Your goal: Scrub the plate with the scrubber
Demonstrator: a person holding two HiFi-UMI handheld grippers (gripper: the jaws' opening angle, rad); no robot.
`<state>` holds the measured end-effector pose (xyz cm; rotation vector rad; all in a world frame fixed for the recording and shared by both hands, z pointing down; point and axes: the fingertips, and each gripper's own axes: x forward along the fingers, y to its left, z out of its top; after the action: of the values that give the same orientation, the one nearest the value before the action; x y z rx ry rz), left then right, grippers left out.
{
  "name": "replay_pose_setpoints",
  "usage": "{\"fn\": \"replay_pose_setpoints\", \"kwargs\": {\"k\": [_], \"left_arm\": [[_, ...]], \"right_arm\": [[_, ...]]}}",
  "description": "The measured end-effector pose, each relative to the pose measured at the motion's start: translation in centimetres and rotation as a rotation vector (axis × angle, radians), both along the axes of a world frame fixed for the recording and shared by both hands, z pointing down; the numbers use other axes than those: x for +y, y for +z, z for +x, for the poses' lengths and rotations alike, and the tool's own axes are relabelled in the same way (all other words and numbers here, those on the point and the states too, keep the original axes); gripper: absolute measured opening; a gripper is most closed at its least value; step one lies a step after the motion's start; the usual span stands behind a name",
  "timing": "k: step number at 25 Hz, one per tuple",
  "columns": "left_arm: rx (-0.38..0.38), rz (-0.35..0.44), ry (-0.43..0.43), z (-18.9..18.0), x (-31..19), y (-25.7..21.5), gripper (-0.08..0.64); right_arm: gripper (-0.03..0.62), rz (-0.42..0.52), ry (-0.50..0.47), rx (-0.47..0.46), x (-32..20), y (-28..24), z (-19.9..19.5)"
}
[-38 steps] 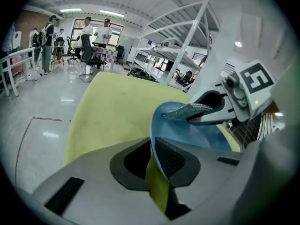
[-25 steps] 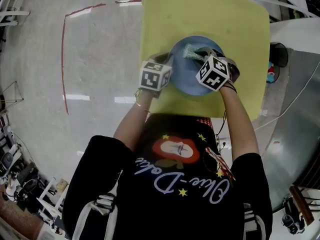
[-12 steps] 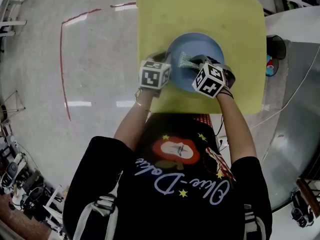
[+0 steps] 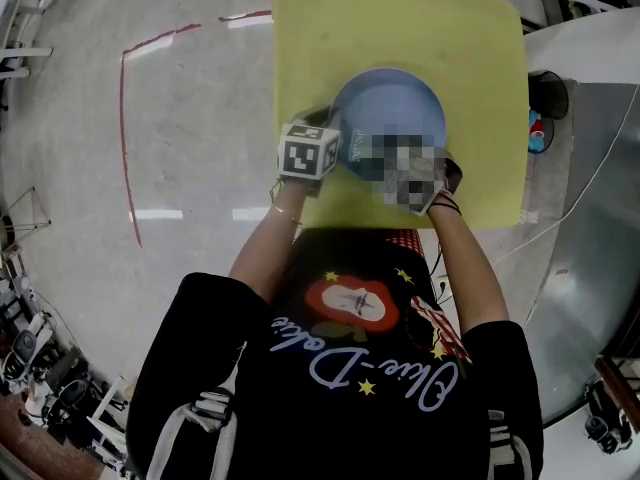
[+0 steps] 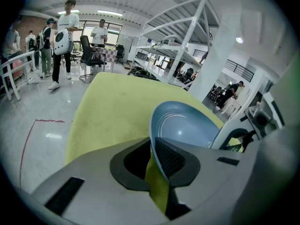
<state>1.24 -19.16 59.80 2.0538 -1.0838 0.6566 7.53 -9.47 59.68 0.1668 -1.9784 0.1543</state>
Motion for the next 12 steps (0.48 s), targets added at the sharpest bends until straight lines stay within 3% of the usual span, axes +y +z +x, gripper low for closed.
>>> {"fn": "replay_pose_setpoints", "kwargs": {"k": [5, 12], "left_arm": [[-0.003, -0.004, -0.003, -0.1, 0.0, -0.1, 0.029], [-0.009, -0.003, -0.004, 0.1, 0.0, 0.1, 0.029]], "right_arm": [[0.066, -0.087, -0.025, -0.031, 2.2, -0.4, -0.9], [0.067, -0.157, 0.025, -0.105, 2.8, -0.7, -1.2]]}}
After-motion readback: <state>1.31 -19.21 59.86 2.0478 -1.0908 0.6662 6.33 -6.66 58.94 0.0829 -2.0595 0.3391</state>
